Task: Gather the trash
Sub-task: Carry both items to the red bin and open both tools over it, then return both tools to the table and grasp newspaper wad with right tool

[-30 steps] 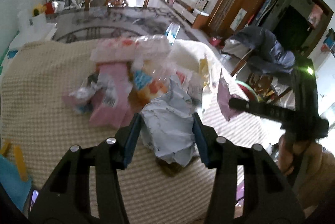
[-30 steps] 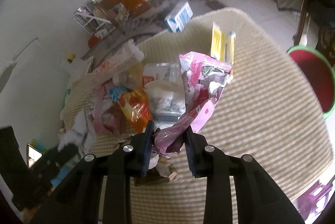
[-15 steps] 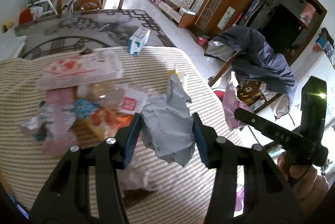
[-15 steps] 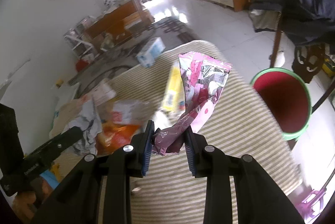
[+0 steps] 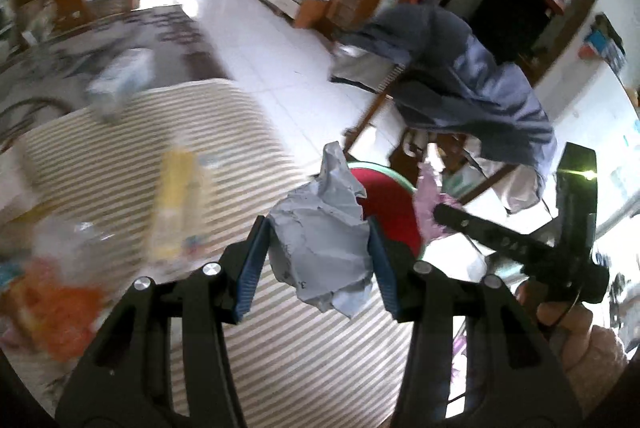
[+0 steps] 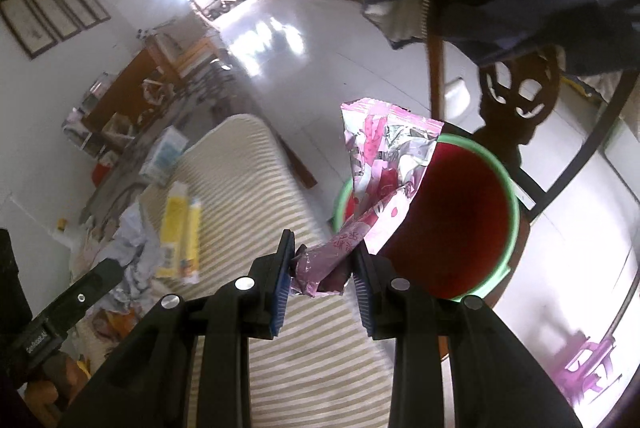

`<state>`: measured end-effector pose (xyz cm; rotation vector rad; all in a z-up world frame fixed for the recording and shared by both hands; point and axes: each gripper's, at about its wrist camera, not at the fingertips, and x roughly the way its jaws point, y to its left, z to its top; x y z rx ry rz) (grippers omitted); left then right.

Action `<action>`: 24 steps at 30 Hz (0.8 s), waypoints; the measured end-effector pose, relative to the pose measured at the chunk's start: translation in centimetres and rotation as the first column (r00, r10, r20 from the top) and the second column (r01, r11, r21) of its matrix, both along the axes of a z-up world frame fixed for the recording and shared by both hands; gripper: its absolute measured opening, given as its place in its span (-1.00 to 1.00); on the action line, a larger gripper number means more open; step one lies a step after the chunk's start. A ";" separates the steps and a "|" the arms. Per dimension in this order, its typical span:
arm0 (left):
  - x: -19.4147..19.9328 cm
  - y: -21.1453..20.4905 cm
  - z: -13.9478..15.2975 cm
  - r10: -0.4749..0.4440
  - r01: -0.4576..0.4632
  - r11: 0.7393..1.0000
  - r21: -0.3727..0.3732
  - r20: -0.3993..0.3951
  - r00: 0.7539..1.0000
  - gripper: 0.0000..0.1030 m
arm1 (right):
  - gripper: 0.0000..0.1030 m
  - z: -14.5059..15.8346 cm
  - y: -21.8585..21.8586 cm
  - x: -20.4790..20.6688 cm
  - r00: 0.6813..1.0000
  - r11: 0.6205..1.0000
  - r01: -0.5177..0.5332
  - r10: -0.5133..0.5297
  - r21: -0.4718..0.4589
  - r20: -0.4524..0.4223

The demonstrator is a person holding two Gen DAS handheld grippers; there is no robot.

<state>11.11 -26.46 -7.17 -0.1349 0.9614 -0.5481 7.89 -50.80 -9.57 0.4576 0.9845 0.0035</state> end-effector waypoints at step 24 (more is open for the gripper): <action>0.4 -8.0 -0.4 0.039 -0.041 0.997 0.066 0.022 0.999 0.69 | 0.43 -1.5 -6.3 0.9 0.999 0.998 0.031 -0.030 0.050 -0.020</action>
